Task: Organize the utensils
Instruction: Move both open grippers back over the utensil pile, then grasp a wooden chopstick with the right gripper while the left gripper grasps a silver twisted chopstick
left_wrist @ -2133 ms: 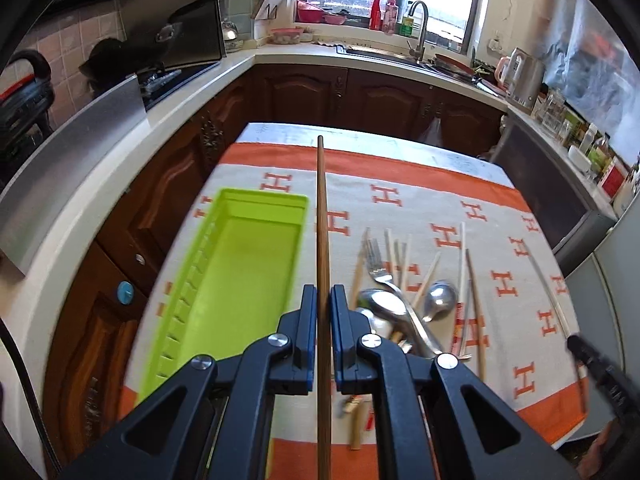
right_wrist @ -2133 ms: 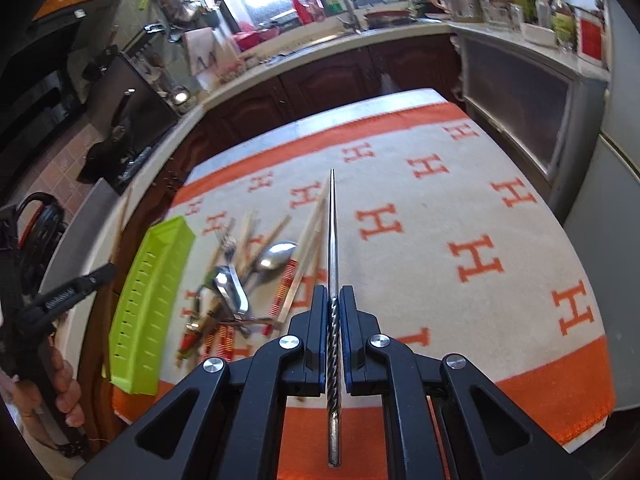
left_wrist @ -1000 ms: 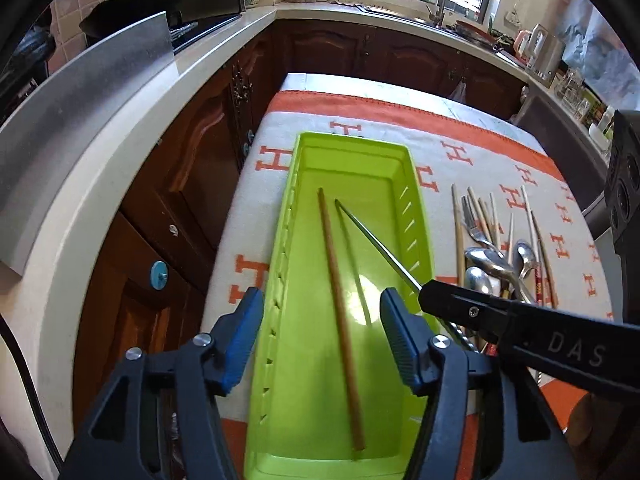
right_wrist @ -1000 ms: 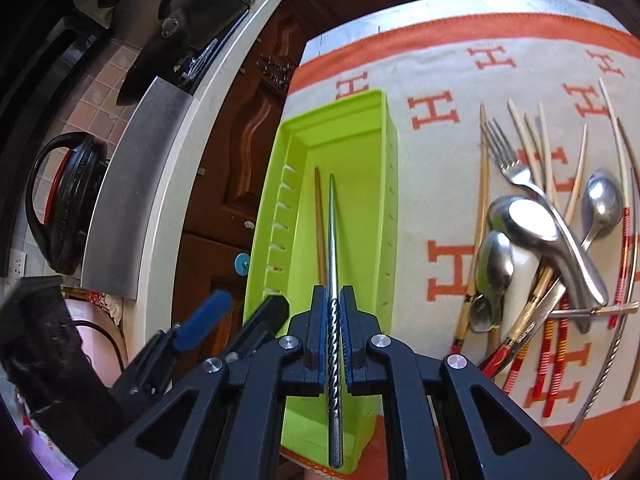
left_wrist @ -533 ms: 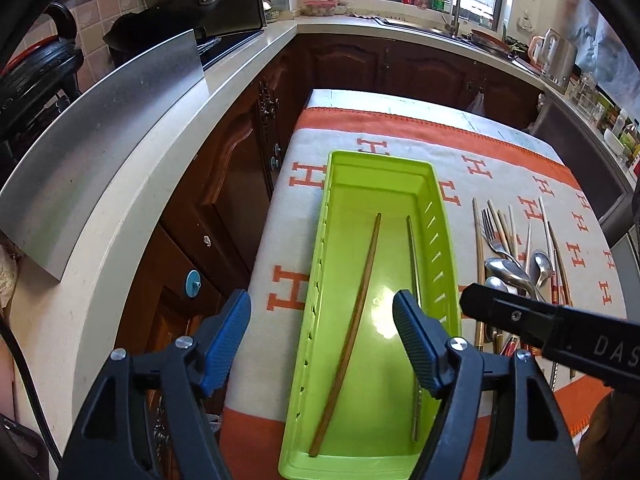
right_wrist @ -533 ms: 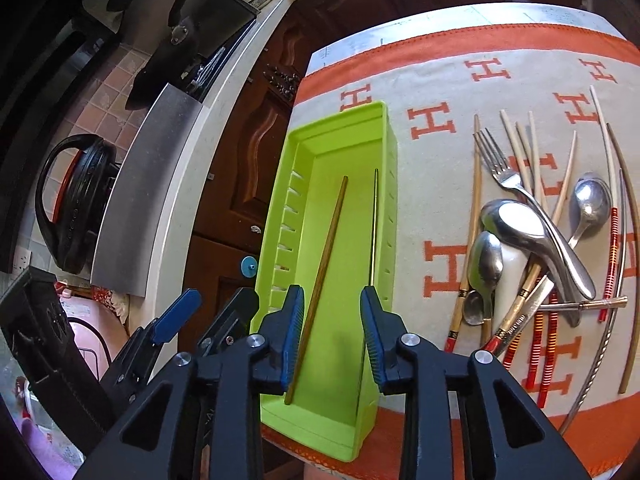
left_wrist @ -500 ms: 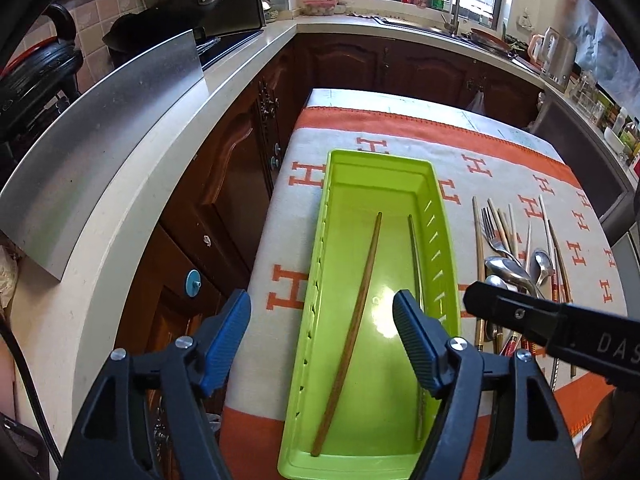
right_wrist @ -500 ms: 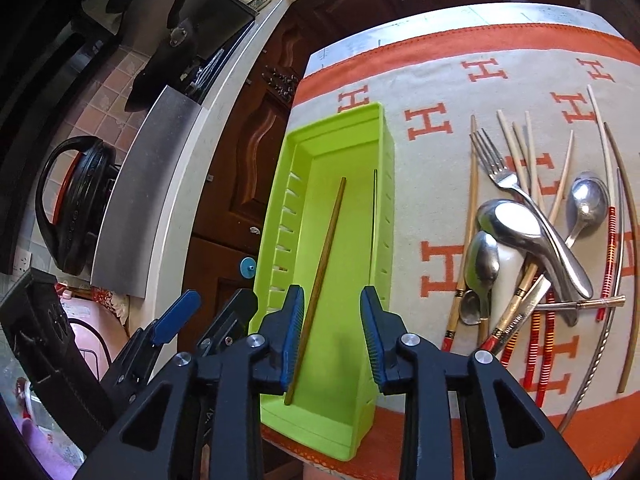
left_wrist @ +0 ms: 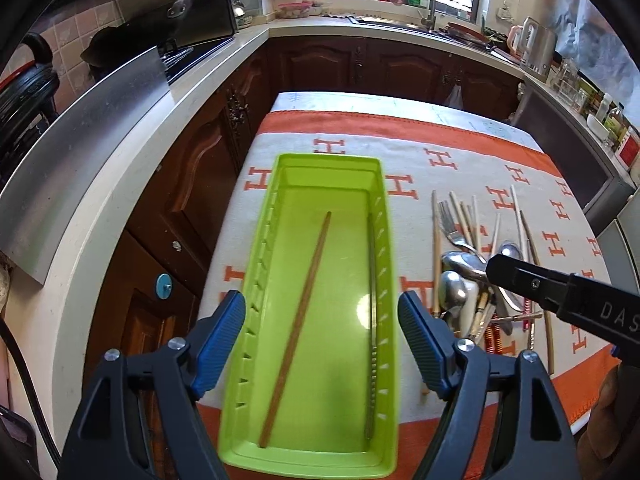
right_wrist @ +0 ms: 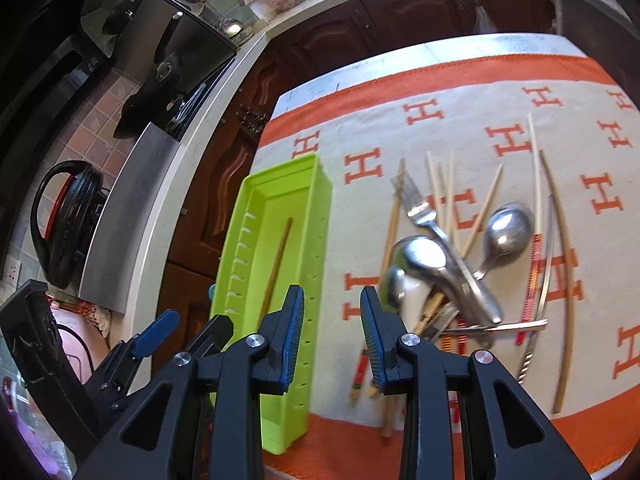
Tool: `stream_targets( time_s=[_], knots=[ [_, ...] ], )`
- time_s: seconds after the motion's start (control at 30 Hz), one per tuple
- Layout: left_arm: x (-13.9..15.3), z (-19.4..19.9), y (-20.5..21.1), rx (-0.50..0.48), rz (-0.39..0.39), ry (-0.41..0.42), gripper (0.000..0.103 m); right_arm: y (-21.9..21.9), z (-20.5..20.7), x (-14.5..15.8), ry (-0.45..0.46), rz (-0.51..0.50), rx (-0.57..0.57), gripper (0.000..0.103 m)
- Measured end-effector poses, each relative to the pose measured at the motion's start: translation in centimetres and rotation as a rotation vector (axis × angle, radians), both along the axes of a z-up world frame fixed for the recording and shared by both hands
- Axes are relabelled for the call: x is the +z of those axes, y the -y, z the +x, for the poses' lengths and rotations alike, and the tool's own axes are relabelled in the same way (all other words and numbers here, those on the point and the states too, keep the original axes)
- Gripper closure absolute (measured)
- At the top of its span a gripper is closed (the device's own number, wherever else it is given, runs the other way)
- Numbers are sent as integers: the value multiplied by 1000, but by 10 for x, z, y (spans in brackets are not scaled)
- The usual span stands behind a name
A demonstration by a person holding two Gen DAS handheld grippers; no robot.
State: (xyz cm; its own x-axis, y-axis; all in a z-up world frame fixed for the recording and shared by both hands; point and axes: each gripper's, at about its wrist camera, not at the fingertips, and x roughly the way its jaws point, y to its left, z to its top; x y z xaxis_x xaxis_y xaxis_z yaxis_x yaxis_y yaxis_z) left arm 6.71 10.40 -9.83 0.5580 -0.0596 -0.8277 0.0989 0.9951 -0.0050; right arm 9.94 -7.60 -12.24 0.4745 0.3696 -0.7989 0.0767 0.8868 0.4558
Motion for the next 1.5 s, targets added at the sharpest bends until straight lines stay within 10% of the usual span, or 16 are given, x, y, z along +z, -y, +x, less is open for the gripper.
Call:
stream_targets(
  time_s=[0.47,0.73,0.97,1.1,1.5],
  knots=[
    [-3,3,83,-134,-54,-87,21,90,-23,1,52,-74,-47,64],
    [-6,0,114,-197,-182,-97,1,139,-35,-17,-3,-126,-108,39],
    [-26,-3,144,-241,-145,-122,1,164,-42,-40,-9,-252,-141,44],
    [-38,-8,157,-248,-54,-113,1,166,-40,-62,-42,-269,-112,68],
    [-39,-10,155,-250,-40,-98,7,142,-29,-89,-33,-391,-37,72]
  ],
)
